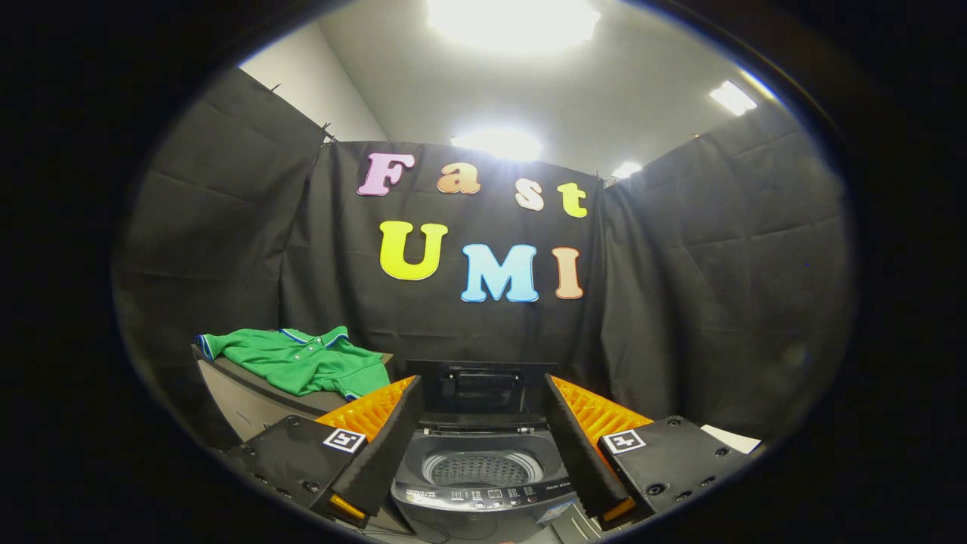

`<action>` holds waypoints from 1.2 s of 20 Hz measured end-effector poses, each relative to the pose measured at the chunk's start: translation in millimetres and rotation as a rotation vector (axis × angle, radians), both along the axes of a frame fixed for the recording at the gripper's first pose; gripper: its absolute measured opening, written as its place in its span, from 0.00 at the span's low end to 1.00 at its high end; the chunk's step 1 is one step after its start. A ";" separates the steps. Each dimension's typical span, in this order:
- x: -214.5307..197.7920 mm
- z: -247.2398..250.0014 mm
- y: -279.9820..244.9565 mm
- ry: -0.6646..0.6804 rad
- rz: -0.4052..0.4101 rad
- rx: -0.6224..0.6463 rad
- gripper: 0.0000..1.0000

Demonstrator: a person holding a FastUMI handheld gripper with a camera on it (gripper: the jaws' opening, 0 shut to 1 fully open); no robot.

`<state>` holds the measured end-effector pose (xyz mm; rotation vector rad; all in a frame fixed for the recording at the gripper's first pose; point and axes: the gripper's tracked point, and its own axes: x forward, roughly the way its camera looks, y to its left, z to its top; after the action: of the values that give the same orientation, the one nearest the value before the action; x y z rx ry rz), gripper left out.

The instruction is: Put the clothes into the washing machine and then close the washing machine lid.

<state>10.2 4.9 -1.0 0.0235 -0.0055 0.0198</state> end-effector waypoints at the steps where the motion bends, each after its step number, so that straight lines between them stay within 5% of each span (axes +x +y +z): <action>1: 0.9 0.0 0.7 -0.001 0.002 0.002 0.98; 11: 19.3 18.6 21.6 -0.026 0.052 0.017 0.98; 24: 54.9 70.7 109.9 -0.041 0.231 0.048 0.98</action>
<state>65.1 114.8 69.7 0.0712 -0.0440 0.2510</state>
